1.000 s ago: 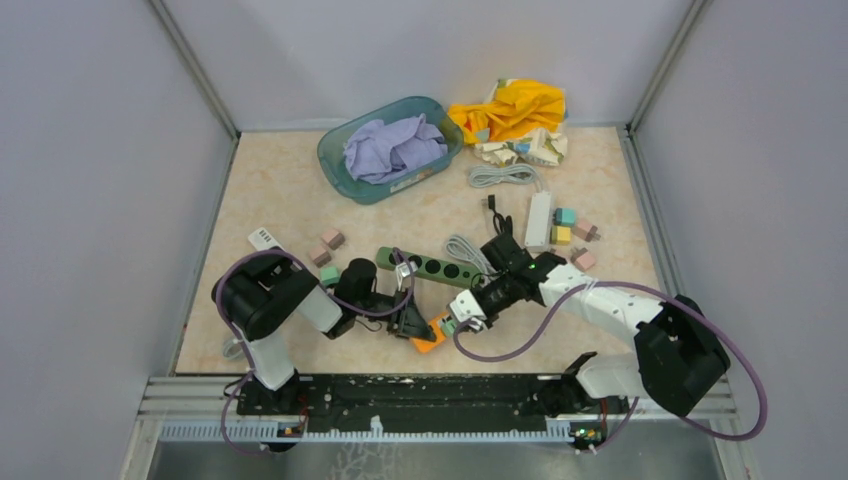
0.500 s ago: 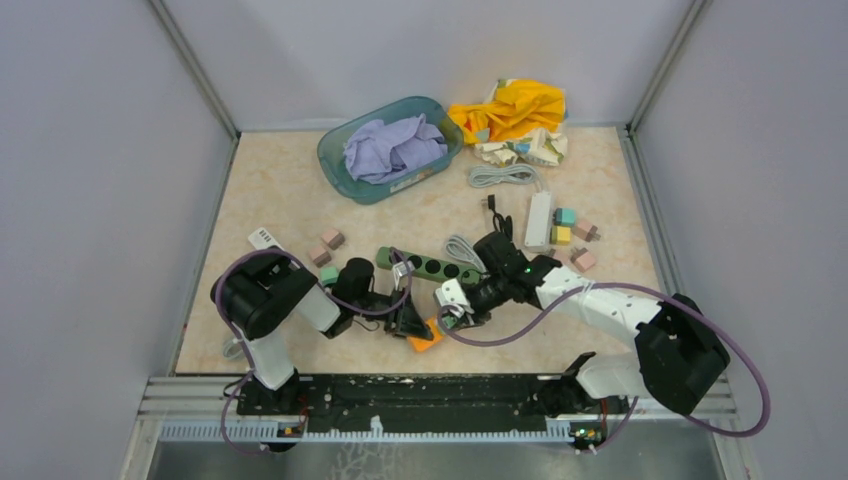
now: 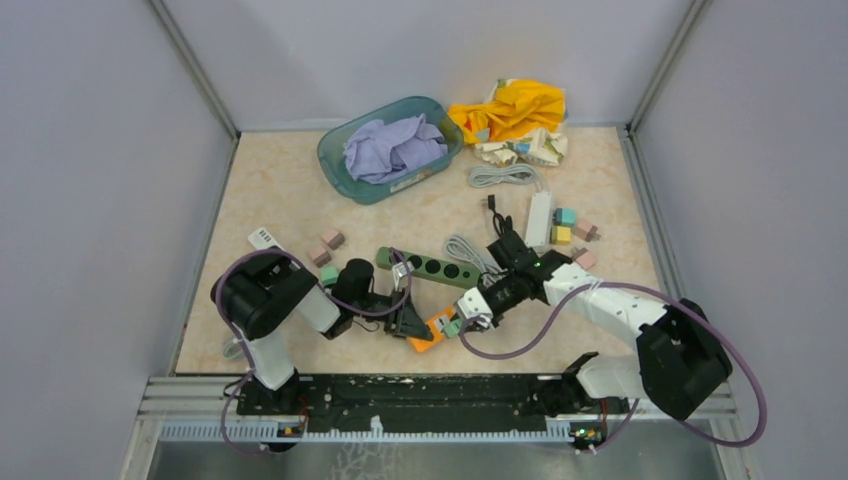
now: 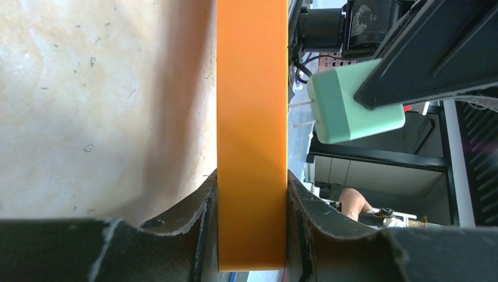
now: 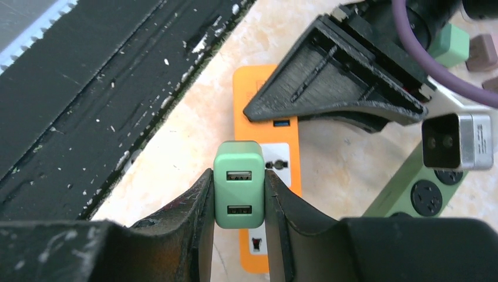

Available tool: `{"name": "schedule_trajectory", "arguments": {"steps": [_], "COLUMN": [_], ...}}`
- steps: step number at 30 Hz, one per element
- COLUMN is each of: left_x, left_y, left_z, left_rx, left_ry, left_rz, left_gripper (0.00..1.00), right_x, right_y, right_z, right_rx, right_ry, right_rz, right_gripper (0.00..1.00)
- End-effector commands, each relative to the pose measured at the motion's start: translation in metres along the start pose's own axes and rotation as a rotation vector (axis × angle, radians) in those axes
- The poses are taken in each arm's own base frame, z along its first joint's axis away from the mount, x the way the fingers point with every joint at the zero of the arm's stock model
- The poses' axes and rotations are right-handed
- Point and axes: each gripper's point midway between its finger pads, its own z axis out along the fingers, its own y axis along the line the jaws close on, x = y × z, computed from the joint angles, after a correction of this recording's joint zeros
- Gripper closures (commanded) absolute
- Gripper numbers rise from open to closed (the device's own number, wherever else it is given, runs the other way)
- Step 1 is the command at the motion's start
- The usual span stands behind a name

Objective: Pull the plug off the socket
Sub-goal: Remove the plug from the socket.

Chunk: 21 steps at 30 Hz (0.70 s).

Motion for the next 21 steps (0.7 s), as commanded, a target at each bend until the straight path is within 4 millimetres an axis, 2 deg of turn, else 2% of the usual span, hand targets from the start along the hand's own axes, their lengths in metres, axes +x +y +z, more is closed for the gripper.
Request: {"name": "schedule_trajectory", "arguments": {"steps": [1, 5, 10, 14, 21], "left_x": [0.003, 0.004, 0.005, 0.005, 0.004], "left_y": [0.002, 0.002, 0.003, 0.004, 0.004], "left_z": [-0.001, -0.002, -0.002, -0.002, -0.002], "left_rx": [0.002, 0.002, -0.003, -0.004, -0.006], "left_ry": [0.005, 0.005, 0.003, 0.004, -0.001], "left_rz": [0.013, 0.014, 0.01, 0.01, 0.014], "left_gripper": [1.0, 1.0, 1.0, 1.0, 1.0], "right_x": [-0.023, -0.025, -0.013, -0.012, -0.026], "right_y": [-0.002, -0.015, -0.033, -0.024, -0.013], "right_z": [0.011, 0.011, -0.006, -0.017, -0.015], "right_rx": [-0.02, 0.018, 0.102, 0.092, 0.037], "right_ry": [-0.08, -0.059, 0.03, 0.007, -0.066], "right_rz": [-0.054, -0.002, 0.017, -0.004, -0.017], "right_gripper": [1.0, 1.0, 1.0, 1.0, 1.0]}}
